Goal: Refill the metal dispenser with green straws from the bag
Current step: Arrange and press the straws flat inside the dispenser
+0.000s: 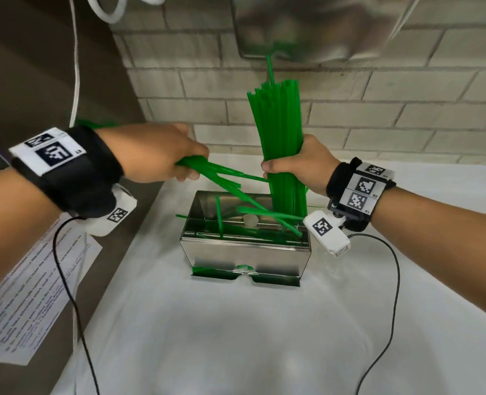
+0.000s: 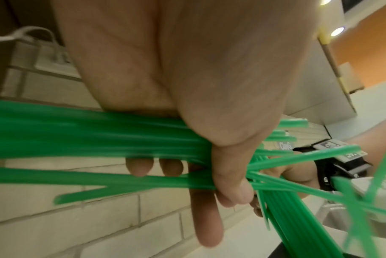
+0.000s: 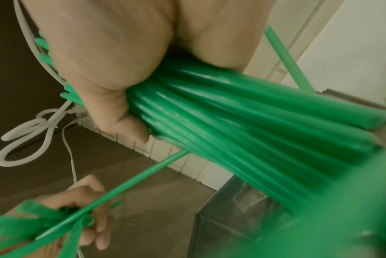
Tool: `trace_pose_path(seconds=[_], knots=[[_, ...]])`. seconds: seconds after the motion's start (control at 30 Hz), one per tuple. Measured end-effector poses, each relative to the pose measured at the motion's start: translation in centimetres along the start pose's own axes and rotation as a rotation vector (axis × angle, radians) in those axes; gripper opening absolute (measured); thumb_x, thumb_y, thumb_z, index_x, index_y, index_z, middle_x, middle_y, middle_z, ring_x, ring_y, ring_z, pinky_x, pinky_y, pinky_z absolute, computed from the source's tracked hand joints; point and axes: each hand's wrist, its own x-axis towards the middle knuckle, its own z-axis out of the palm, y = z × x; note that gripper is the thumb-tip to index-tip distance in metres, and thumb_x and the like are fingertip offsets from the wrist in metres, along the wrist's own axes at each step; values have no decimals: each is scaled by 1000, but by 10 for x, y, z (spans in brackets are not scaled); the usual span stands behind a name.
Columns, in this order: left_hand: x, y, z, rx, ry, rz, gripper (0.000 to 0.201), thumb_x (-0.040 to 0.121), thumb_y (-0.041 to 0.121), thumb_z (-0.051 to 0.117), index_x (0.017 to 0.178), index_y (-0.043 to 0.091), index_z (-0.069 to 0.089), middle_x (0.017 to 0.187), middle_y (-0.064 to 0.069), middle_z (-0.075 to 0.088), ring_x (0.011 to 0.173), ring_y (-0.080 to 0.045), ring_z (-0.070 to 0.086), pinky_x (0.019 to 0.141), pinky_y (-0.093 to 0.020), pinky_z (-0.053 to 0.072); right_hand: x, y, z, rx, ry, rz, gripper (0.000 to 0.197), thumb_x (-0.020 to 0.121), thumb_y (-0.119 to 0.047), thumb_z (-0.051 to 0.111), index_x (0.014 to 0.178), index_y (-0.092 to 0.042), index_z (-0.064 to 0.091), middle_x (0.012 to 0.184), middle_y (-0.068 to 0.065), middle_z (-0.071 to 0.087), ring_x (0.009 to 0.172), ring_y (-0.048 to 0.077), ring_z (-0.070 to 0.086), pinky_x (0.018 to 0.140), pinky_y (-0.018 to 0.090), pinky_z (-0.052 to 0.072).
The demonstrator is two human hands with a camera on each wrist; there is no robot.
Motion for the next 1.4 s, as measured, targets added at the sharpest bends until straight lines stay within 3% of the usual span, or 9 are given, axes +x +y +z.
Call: trace_pose_path(seconds=[0.2,0.4,0.63,0.83,0.93,1.0,1.1,1.23,1.4], knots=[[-11,1,23,-166,-37,-54,14,97,40,60,83,36,59,91,8,53,84,-15,56,82,-36,46,2,3,12,-76,-25,40,43,60,-21,88,96,-7,70,88,14,76,87,35,75,86,52,59],[-5,18,35,-204,-11,9,10,96,22,53,100,30,57,66,3,53,59,-12,49,57,-31,39,5,-3,20,-273,-59,75,38,70,-22,87,101,-14,66,89,2,71,79,16,69,66,23,53],[-13,18,51,-241,9,-86,12,103,38,51,93,30,51,68,1,54,58,-14,48,53,-30,35,15,1,20,-133,-10,100,38,69,-7,84,103,0,68,92,17,77,83,32,77,82,49,61],[-27,10,45,-571,129,-121,19,93,56,59,79,44,63,65,0,63,53,-3,51,62,-27,43,17,2,9,-80,16,108,32,70,-5,85,97,-2,69,93,19,75,84,34,76,80,51,61],[-28,6,35,-669,288,-147,38,90,52,64,64,25,62,55,5,62,47,-2,52,56,-14,41,18,2,5,5,43,109,35,68,-4,85,99,0,69,92,20,74,87,40,75,83,55,59],[-29,3,31,-819,372,-54,42,94,43,63,66,12,64,61,4,66,58,-7,60,66,-11,44,17,3,5,29,40,117,39,68,-4,84,102,0,67,91,21,74,86,40,75,83,58,58],[-29,-5,40,-1036,470,131,40,103,27,54,73,2,59,68,-4,69,77,-28,68,86,-32,53,12,6,11,-42,-19,152,37,72,-2,83,105,0,66,93,20,74,85,37,76,82,56,59],[-28,-10,61,-1209,639,132,31,106,21,48,83,11,67,51,-10,52,76,-39,68,94,-48,53,2,5,25,-271,-121,123,40,66,-14,86,100,0,69,94,19,75,87,35,74,81,49,61],[-20,-6,78,-1449,687,117,49,98,43,61,93,-5,56,52,-6,45,57,-33,59,72,-42,49,13,-10,43,-292,-115,60,45,60,-24,88,99,-9,70,94,11,76,87,27,74,80,44,62]])
